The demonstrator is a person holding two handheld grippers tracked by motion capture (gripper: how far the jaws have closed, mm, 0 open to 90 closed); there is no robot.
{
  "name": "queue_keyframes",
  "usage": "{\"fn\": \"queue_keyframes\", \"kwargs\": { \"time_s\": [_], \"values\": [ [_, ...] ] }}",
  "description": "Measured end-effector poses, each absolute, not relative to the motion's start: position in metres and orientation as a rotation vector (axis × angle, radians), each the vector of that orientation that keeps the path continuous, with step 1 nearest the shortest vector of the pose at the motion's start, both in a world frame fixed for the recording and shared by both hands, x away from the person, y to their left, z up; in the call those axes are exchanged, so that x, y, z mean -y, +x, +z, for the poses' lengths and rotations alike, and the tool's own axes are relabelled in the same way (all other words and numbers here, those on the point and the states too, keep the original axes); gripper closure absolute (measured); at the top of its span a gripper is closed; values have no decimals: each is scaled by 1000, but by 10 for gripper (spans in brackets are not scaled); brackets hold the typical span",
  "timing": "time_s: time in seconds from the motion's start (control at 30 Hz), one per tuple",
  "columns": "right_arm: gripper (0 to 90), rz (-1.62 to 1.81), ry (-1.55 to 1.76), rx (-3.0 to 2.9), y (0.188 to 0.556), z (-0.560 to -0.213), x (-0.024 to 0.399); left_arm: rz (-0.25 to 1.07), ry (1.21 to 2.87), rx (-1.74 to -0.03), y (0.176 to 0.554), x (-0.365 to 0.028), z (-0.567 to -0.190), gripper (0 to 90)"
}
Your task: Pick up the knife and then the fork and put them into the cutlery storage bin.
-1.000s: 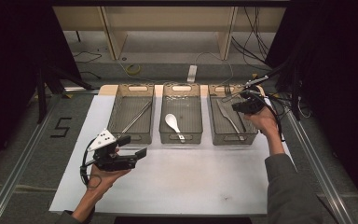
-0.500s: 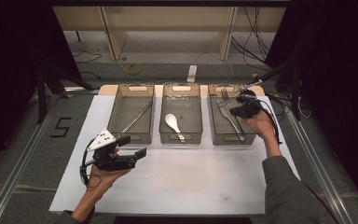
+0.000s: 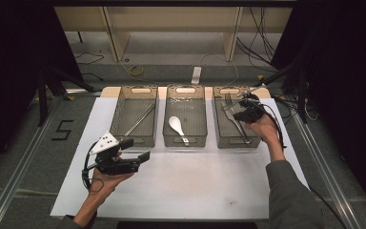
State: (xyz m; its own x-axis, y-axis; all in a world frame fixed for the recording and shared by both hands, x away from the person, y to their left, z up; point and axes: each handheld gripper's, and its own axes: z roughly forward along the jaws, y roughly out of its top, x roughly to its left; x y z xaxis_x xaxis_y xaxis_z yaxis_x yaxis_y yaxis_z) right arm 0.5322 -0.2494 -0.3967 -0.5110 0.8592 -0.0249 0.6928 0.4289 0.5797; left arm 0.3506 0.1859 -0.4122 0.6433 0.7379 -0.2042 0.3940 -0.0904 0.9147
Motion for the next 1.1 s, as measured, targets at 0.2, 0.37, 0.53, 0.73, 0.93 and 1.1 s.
{"fn": "queue_keyframes", "kwargs": {
  "time_s": [0.2, 0.37, 0.53, 0.73, 0.93, 1.1],
  "values": [
    [853, 725, 1339, -2381, 533, -400, 247, 371, 1708, -929, 351, -186, -412, 159],
    [851, 714, 1352, -2387, 534, -402, 247, 372, 1709, -929, 351, -186, -412, 159],
    [845, 694, 1381, -2391, 535, -405, 247, 371, 1710, -927, 350, -186, -412, 159],
    [785, 697, 1406, -2377, 535, -404, 245, 372, 1708, -930, 351, -187, -412, 159],
    [667, 729, 1402, -2377, 534, -399, 244, 373, 1710, -928, 350, -186, -412, 159],
    [605, 742, 1417, -2385, 529, -399, 242, 372, 1711, -927, 350, -186, -412, 159]
  ]
}}
